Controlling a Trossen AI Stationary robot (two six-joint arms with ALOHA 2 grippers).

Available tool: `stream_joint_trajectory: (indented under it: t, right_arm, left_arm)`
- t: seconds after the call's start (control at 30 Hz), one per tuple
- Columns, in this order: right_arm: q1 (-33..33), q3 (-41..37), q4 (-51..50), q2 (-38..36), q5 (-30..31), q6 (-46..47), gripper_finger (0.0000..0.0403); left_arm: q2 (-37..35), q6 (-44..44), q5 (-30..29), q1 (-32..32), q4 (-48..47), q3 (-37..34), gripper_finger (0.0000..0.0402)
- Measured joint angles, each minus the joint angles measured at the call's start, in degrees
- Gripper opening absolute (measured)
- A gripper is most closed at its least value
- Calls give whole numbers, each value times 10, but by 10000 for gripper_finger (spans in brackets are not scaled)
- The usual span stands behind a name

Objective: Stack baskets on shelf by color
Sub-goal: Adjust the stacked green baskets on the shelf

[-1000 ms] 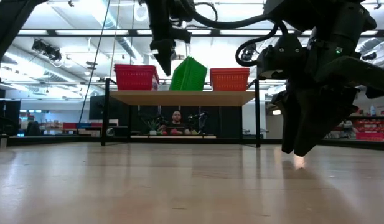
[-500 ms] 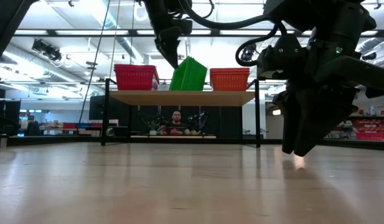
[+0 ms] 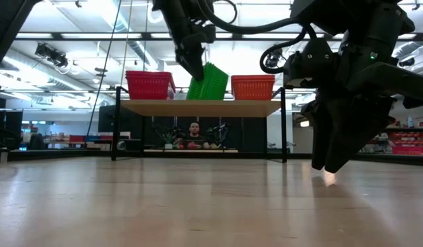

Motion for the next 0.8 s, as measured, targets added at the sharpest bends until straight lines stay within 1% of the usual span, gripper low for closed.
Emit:
stream_joint_trajectory:
  t: [0.13, 0.3, 0.4, 0.53, 0.8]
  right_arm:
    - [0, 0, 0, 0, 0, -1, 191]
    - [0, 0, 0, 0, 0, -1, 191]
    - [0, 0, 0, 0, 0, -2, 191]
    - [0, 0, 0, 0, 0, -2, 191]
    - [0, 0, 0, 0, 0, -2, 191]
  left_arm:
    - [0, 5, -14, 0, 44, -23, 200]
    - [0, 8, -72, 0, 38, -25, 199]
    - [-2, 8, -80, 0, 34, -25, 198]
    - [-3, 6, -75, -4, 34, -24, 201]
    - [-5, -17, -20, -9, 10, -24, 202]
